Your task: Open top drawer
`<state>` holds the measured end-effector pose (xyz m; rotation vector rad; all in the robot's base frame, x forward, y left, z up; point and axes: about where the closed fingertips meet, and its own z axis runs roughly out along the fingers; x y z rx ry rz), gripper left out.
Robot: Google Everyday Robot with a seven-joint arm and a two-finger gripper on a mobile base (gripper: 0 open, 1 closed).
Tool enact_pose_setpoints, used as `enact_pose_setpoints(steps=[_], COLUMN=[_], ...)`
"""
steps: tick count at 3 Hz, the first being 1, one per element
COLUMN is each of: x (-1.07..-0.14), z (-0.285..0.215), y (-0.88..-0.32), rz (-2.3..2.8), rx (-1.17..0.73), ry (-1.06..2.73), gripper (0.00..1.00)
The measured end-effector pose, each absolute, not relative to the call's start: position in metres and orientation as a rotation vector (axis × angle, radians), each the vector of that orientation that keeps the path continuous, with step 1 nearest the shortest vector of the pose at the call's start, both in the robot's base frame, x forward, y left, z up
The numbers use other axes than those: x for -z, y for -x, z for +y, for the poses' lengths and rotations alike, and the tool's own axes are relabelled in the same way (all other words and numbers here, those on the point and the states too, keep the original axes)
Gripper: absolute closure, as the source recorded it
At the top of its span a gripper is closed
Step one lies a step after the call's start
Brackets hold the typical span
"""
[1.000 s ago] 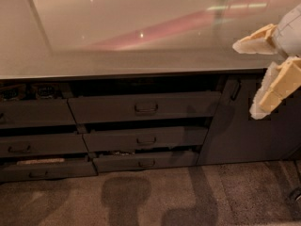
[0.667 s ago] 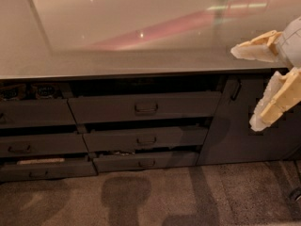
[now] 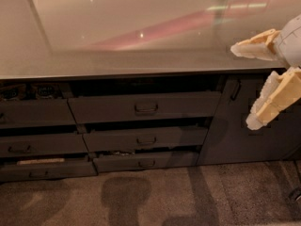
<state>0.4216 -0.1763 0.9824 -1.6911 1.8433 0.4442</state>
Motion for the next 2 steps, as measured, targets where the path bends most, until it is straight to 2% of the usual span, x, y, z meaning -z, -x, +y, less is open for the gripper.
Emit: enact_pose_setpoints(steps=[1,2], x=[-0.9873,-0.9871], z=[-0.1723,-0.1723], y=[-0.4214,-0.4215], rz=[1.812,1.813], rx=[-0.304,-0.305], ry=[1.708,1.708], gripper=[0.00,0.00])
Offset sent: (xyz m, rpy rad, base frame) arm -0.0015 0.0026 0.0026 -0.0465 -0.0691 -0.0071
